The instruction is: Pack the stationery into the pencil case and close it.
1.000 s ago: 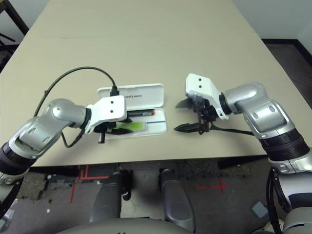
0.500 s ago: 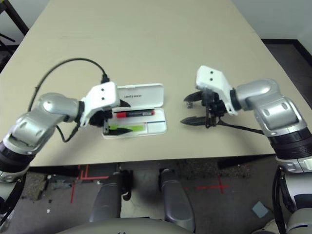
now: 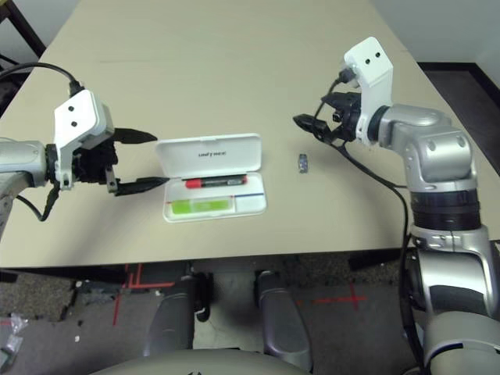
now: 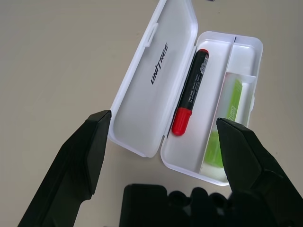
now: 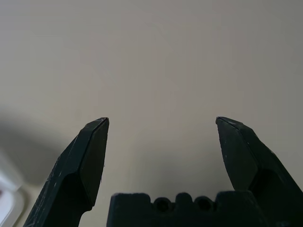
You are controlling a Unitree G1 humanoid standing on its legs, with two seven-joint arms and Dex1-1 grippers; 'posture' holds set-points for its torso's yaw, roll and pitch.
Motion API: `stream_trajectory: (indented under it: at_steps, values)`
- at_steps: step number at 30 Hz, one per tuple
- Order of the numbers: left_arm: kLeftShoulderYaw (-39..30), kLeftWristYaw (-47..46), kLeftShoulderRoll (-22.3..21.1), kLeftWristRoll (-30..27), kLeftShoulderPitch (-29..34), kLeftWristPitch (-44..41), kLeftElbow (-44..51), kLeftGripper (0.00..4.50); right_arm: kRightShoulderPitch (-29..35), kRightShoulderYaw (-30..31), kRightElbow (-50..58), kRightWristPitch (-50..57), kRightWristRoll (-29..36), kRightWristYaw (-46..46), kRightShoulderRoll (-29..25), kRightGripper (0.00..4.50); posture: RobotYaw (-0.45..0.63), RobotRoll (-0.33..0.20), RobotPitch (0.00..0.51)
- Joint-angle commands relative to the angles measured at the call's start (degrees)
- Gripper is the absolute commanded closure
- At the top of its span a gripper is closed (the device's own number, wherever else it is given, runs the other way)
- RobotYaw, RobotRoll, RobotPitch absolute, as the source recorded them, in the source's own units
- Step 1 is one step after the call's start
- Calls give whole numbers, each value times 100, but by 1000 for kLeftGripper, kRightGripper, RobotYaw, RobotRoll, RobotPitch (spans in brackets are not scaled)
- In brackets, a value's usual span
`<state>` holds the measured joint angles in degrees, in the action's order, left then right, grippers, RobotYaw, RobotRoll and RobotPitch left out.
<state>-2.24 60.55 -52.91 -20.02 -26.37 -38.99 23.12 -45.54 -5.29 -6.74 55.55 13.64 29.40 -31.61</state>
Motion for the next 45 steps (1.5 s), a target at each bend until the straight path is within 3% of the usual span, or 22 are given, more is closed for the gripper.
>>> stream_trajectory:
  at_steps: [1, 9, 27, 30, 39, 40, 45]
  values:
    - [-29, -70, -61, -77, 49, -11, 35, 12, -39, -191, 23, 644, -87, -678, 313, 0, -105, 0, 195]
    - [91, -179, -39, -56, 3, -7, 17, 12, 326, 10, 256, 1233, -142, -1222, 830, 0, -103, 0, 191]
    - [363, -232, -19, 56, -119, 165, -155, 12, 890, 362, 646, 2015, -104, -1221, 958, 0, -91, 0, 155]
    - [385, -226, -24, 54, -145, 187, -178, 0, 892, 436, 747, 2115, -54, -1127, 884, 608, -92, 0, 155]
    - [420, -216, -45, 62, -160, 208, -231, 0, 939, 637, 742, 1980, 42, -710, 490, 3981, -93, 0, 159]
    - [423, -215, -45, 64, -165, 210, -240, 0, 924, 678, 713, 1904, 43, -635, 418, 4160, -95, 0, 160]
    - [446, -215, -37, 80, -185, 217, -280, 0, 934, 1475, 541, 441, -227, 359, -419, 4160, -96, 0, 160]
